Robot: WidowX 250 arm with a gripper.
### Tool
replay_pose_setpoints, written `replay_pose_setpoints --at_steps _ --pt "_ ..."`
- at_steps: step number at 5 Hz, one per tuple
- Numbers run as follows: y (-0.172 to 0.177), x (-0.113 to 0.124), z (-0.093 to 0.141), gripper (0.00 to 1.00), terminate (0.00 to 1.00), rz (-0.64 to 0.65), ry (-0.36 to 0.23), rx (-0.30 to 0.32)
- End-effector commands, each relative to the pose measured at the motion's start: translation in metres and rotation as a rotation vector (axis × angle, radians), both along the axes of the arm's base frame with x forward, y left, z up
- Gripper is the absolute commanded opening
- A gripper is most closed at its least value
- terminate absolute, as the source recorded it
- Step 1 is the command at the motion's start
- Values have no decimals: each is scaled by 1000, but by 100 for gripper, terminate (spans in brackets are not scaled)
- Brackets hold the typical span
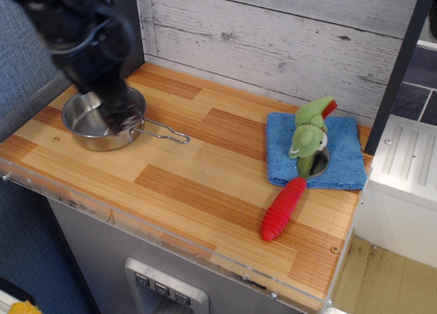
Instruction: Slide the silver pan closer to the red handle.
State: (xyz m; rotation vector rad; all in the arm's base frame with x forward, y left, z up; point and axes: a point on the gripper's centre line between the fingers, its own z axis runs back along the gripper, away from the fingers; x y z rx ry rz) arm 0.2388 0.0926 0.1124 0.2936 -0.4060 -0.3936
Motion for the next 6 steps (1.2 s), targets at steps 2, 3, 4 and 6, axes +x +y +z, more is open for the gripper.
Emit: replay_pose_setpoints --at_steps 2,3,4,6 --pt "57 13 -17 100 0 -26 -24 168" --pt "60 17 -34 100 0 -57 22 210" --pt "57 25 -51 100 0 -101 76 223" --pt "50 38 -71 100 0 -175 144 226"
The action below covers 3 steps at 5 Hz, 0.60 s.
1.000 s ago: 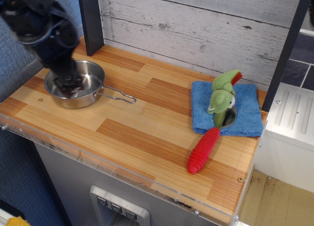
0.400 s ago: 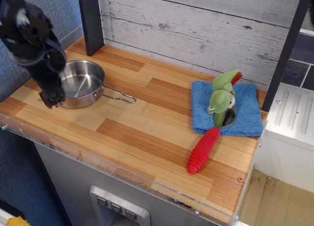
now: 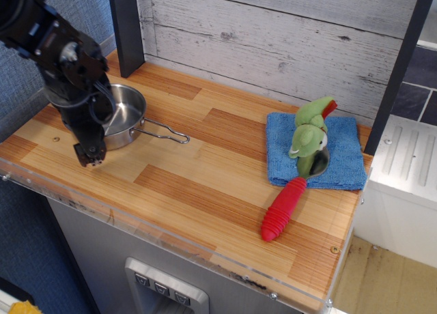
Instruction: Slide the silver pan closer to the red handle.
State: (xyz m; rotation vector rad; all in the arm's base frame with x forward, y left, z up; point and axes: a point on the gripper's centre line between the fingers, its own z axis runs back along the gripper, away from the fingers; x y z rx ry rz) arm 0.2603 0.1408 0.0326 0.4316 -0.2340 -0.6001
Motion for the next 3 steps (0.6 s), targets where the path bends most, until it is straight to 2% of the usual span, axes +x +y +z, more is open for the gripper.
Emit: replay_pose_setpoints --at_steps 1,2,3 --pt "-3 21 8 100 0 -51 -1 5" --pt "-6 19 6 0 0 -60 13 -14" --pt "-9 17 7 0 0 -66 10 -21"
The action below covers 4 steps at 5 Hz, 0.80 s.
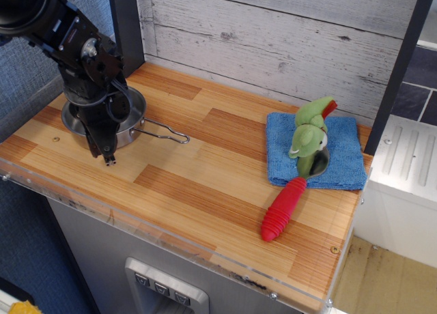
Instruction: Slide the silver pan closer to the red handle.
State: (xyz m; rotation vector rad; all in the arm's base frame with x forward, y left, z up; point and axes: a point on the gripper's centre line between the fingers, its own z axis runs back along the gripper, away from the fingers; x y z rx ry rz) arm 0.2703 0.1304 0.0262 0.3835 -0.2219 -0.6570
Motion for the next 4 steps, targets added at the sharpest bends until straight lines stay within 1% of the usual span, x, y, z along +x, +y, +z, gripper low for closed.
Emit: replay_pose_setpoints --at_steps 1,2,3,4 --pt "1 6 15 0 0 -11 -37 7" --pt "0 5 12 0 0 -8 -29 4" --pt "0 5 14 0 0 -4 -36 -5" --pt "0 6 19 0 0 10 -52 -30"
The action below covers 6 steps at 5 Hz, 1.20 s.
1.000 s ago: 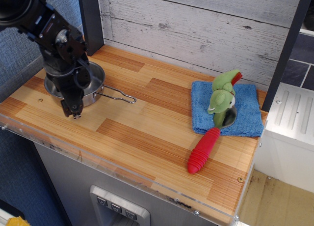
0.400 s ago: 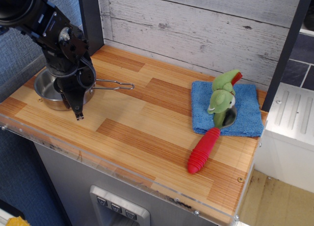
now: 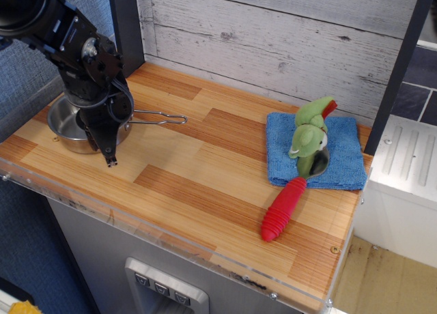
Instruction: Slide the silver pan closer to the red handle.
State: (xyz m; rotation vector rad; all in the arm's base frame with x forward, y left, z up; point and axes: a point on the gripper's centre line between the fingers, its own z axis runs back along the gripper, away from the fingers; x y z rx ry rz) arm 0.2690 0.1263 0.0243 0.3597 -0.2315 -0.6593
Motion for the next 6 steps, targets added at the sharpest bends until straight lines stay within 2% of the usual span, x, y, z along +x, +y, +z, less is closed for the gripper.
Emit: replay_pose_setpoints --at_steps 1,3,4,6 --pt "-6 12 43 0 0 10 -128 -42" --pt "-30 9 69 0 0 -47 -199 -41" --pt "-54 2 72 0 0 -117 -212 -51" --pt "-92 -16 63 0 0 -224 -195 -55"
